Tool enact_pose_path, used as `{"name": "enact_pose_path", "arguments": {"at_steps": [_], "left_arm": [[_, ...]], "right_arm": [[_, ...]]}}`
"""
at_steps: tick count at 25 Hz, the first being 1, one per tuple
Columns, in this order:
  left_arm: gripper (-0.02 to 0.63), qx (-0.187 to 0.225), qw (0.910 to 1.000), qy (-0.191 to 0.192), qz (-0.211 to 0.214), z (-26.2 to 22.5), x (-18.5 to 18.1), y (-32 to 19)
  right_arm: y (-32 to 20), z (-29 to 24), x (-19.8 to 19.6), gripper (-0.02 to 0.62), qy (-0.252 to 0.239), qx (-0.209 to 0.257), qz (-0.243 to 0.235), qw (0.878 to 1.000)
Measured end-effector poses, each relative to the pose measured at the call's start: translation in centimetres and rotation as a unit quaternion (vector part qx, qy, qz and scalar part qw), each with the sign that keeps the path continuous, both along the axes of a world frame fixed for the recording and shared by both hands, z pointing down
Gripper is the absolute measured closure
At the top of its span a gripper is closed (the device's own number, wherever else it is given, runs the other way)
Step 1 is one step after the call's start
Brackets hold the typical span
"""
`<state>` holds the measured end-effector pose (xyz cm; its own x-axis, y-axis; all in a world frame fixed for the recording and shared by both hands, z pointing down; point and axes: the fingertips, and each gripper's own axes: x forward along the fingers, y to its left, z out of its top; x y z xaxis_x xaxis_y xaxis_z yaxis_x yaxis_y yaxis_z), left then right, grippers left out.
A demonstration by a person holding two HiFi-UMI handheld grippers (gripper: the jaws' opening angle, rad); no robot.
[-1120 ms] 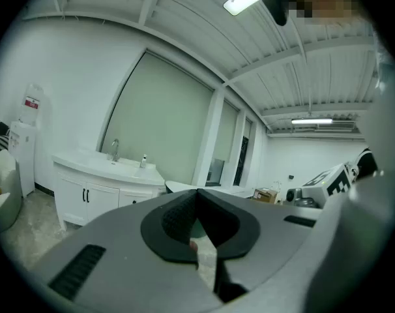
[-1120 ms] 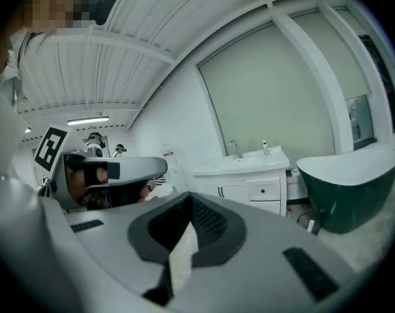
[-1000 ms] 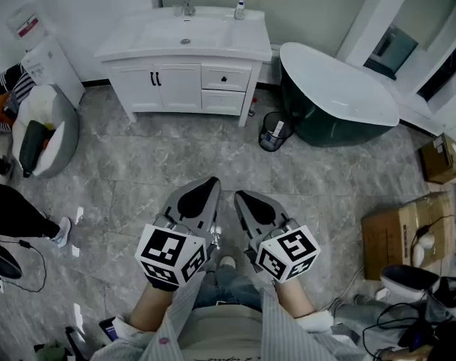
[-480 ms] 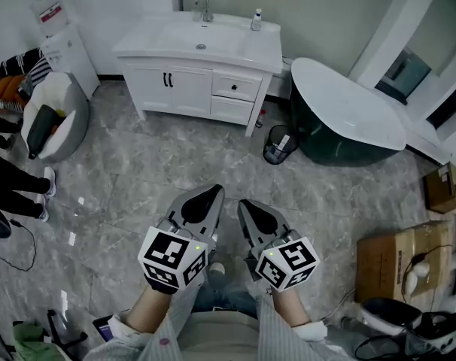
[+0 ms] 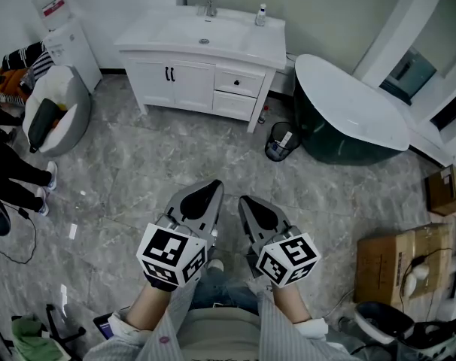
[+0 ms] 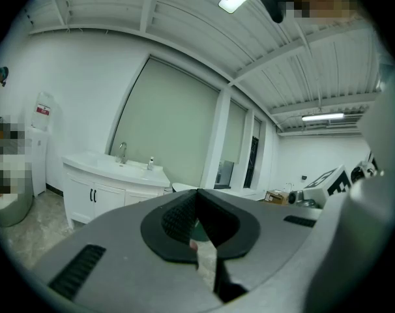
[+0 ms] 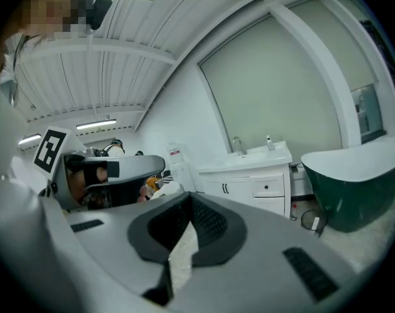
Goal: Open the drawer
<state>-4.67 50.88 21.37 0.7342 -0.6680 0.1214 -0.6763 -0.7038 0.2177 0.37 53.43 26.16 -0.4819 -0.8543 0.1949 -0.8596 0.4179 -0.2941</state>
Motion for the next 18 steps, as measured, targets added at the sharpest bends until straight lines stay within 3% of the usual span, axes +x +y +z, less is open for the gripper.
{"name": "enact_pose_path", "arguments": {"at_steps": [7,18], "left_arm": [[0.589,-0.002,0.9999,0.009,0.009,0.2,0.0,-5.1],[0.589,-0.022,0.9992,0.016,0.031,0.7,-0.5,-18.1]], "right_arm": [[-4.6,0.7,-0.1,0.588,0.002,-0.009,0.009,1.000],[-16.4,2.2,-1.2,0.588,0.002,-0.043,0.019,0.999]]}}
